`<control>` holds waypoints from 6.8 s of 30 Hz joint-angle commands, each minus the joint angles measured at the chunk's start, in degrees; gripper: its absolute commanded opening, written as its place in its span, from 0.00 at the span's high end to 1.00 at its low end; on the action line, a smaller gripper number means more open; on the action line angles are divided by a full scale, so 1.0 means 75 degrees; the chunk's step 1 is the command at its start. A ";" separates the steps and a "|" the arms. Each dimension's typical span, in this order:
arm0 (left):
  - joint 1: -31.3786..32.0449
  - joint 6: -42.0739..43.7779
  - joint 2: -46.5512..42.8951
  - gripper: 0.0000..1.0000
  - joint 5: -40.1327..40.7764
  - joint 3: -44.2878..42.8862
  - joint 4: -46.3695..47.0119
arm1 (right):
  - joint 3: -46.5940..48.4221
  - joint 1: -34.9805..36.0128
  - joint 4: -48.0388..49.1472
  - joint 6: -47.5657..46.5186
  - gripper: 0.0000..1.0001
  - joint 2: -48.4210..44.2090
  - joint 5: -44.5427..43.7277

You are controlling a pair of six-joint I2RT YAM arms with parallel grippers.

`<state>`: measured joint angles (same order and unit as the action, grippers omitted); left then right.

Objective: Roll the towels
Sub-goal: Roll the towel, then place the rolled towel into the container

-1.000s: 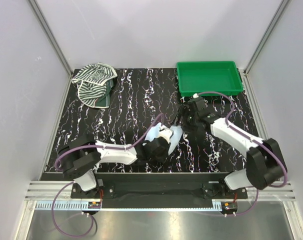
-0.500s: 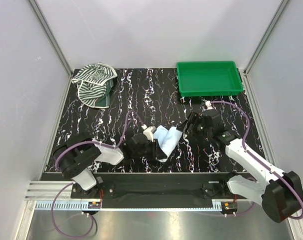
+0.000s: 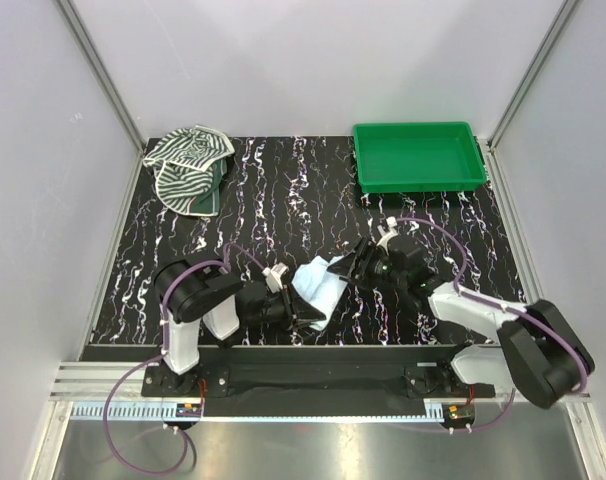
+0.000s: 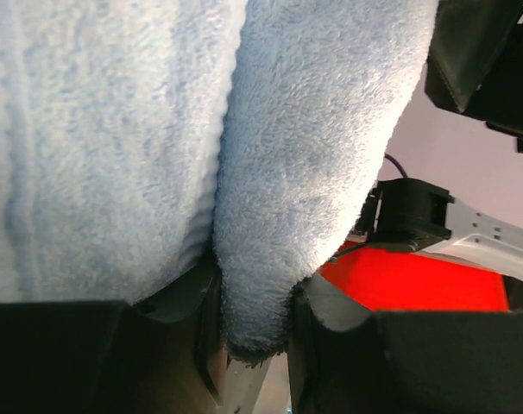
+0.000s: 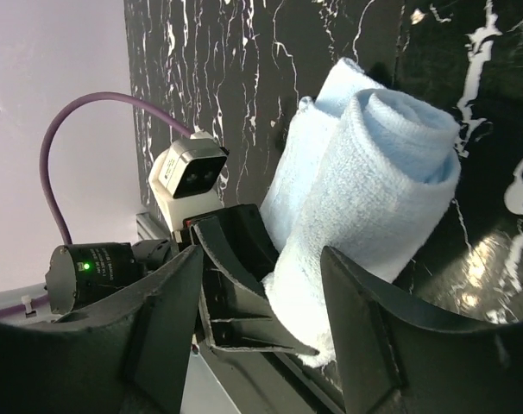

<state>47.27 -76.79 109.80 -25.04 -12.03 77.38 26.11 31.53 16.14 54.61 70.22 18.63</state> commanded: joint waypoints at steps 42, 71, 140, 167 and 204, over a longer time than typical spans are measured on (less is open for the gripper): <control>-0.0478 0.4485 -0.5814 0.49 0.4497 -0.3609 -1.3586 | 0.0116 0.0706 0.1493 0.0195 0.46 0.3353 -0.0785; 0.2206 0.8798 -0.3332 0.26 0.6619 -0.4583 -1.1302 | 0.0574 0.0835 0.1129 -0.0039 0.45 0.3845 -0.0750; 0.1269 0.5285 -0.2652 0.72 0.2625 -0.4033 -0.9851 | 0.3914 -0.0922 -0.6780 -0.2758 0.05 -0.0217 -0.2824; -0.1227 0.1017 -0.1187 0.59 -0.0587 -0.0822 -0.4178 | -0.0422 -0.0056 0.1240 -0.0274 0.08 0.0503 0.0106; -0.1790 0.4062 -0.5880 0.10 0.0360 -0.2472 -1.1129 | 0.3266 -0.1108 -0.1163 -0.2436 1.00 0.1642 0.1043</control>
<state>33.69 -56.93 73.97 -28.56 -25.23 17.93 41.41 27.18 20.75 46.28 86.89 23.79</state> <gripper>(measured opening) 0.884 0.331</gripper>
